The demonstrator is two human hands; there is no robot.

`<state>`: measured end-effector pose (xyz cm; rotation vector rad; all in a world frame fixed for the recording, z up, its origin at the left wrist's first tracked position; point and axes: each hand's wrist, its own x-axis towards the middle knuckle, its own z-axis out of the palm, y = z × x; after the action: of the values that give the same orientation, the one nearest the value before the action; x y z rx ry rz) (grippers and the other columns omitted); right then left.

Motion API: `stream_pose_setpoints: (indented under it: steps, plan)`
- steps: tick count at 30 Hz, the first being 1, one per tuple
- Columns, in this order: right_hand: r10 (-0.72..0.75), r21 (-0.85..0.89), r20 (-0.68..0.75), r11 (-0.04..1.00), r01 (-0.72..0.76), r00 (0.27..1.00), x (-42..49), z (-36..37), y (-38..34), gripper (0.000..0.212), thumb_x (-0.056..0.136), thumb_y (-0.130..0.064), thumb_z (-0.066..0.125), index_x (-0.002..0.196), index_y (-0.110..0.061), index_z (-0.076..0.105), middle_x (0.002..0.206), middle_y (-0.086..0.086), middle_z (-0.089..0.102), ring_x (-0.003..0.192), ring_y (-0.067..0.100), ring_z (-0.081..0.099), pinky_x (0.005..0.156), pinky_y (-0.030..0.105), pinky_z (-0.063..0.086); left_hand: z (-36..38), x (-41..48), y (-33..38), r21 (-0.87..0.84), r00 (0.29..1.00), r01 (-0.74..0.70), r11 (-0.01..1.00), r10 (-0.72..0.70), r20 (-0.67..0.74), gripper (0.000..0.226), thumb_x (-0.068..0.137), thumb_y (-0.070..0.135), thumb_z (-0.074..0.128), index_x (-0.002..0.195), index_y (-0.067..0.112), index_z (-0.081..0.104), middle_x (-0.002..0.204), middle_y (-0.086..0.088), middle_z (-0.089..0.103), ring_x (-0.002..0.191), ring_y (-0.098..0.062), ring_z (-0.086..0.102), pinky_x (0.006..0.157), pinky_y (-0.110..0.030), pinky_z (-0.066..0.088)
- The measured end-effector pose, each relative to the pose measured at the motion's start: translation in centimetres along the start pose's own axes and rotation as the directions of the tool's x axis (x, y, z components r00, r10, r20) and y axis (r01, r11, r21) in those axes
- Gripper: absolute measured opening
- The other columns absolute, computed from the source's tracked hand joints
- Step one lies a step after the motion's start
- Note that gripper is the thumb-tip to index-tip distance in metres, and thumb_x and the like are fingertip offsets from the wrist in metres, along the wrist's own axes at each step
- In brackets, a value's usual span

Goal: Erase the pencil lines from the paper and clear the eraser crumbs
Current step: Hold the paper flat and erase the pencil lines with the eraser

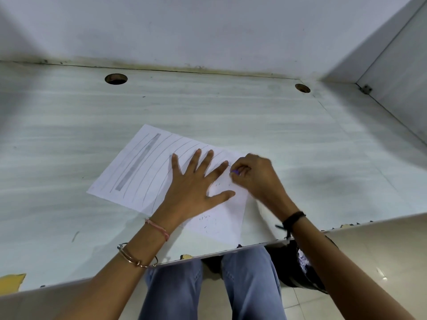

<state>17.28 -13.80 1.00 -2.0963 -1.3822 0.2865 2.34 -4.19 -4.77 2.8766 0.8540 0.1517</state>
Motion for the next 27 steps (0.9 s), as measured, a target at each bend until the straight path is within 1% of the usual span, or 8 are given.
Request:
stream_pose_setpoints:
  steps: [4,7,10,13,18,20,24,27]
  plan:
    - [0.138,-0.045,-0.111,0.989,-0.144,0.984,2.9,-2.0,2.3,0.004,0.077,-0.005,0.066,0.077,-0.006,0.07,0.074,0.005,0.063,0.065,0.018,0.058,0.066,0.033,0.05,0.1,0.0,-0.1,0.017,1.0,-0.004,1.0,0.004,0.0,0.083,0.075,0.085,-0.006,0.149,0.049,-0.014,0.162,0.005,-0.018,0.148,-0.023,-0.019,0.11,-0.07,-0.008]
    - [0.055,-0.049,-0.091,0.997,-0.059,0.994,1.6,-1.4,0.5,0.006,0.076,-0.006,0.067,0.079,-0.008,0.072,0.076,0.002,0.064,0.067,0.016,0.06,0.066,0.026,0.048,-0.1,0.0,0.1,-0.01,1.0,0.006,1.0,-0.006,0.011,0.083,0.073,0.086,-0.007,0.148,0.05,-0.014,0.162,0.005,-0.018,0.148,-0.022,-0.02,0.11,-0.069,-0.011]
    - [-0.035,-0.004,0.039,0.999,0.036,0.999,-0.9,0.6,-1.1,0.005,0.074,-0.009,0.068,0.078,-0.011,0.071,0.077,0.002,0.064,0.068,0.014,0.059,0.064,0.024,0.046,-0.1,0.0,0.1,0.005,1.0,0.002,1.0,-0.002,0.016,0.087,0.07,0.085,-0.01,0.148,0.048,-0.014,0.162,0.004,-0.017,0.148,-0.023,-0.019,0.11,-0.07,-0.01]
    - [0.011,-0.008,-0.057,1.0,-0.012,0.998,0.4,0.5,0.9,0.003,0.076,-0.01,0.069,0.078,-0.012,0.068,0.075,-0.002,0.06,0.064,0.008,0.054,0.061,0.015,0.042,0.0,0.0,0.0,0.0,1.0,0.002,1.0,-0.002,0.006,0.084,0.072,0.085,-0.008,0.148,0.049,-0.014,0.162,0.004,-0.018,0.148,-0.023,-0.019,0.11,-0.069,-0.011]
    - [0.18,-0.027,-0.166,0.982,-0.186,0.97,3.7,-1.7,2.9,0.005,0.078,-0.004,0.064,0.079,-0.004,0.069,0.074,0.004,0.063,0.064,0.015,0.054,0.063,0.029,0.047,-0.1,0.0,0.0,0.006,1.0,-0.003,1.0,0.003,0.017,0.088,0.069,0.085,-0.012,0.149,0.048,-0.014,0.161,0.005,-0.019,0.148,-0.022,-0.02,0.11,-0.069,-0.009]
    - [0.147,-0.012,-0.182,0.988,-0.151,0.972,2.8,-1.5,1.8,0.003,0.078,-0.006,0.066,0.08,-0.007,0.069,0.076,0.003,0.064,0.065,0.013,0.055,0.066,0.027,0.049,0.0,0.0,0.1,-0.006,1.0,0.0,1.0,0.0,0.001,0.087,0.07,0.086,-0.01,0.149,0.049,-0.013,0.162,0.005,-0.018,0.148,-0.023,-0.018,0.11,-0.069,-0.01]
    - [-0.073,-0.021,-0.196,0.997,0.07,0.978,-0.1,0.1,-0.2,0.003,0.08,-0.011,0.068,0.08,-0.012,0.066,0.078,-0.003,0.058,0.068,0.006,0.051,0.063,0.015,0.039,0.1,0.3,0.1,0.015,1.0,0.005,1.0,-0.005,0.003,0.086,0.069,0.086,-0.011,0.146,0.049,-0.017,0.161,0.004,-0.019,0.148,-0.025,-0.019,0.109,-0.069,-0.013]
    - [-0.104,-0.033,-0.072,0.994,0.102,0.992,-0.1,0.7,0.6,0.002,0.081,-0.012,0.067,0.08,-0.013,0.066,0.077,-0.004,0.056,0.067,0.002,0.049,0.062,0.015,0.036,0.2,0.2,0.1,-0.01,1.0,0.003,1.0,-0.003,-0.007,0.086,0.069,0.086,-0.009,0.147,0.05,-0.014,0.161,0.004,-0.018,0.148,-0.024,-0.019,0.109,-0.069,-0.013]
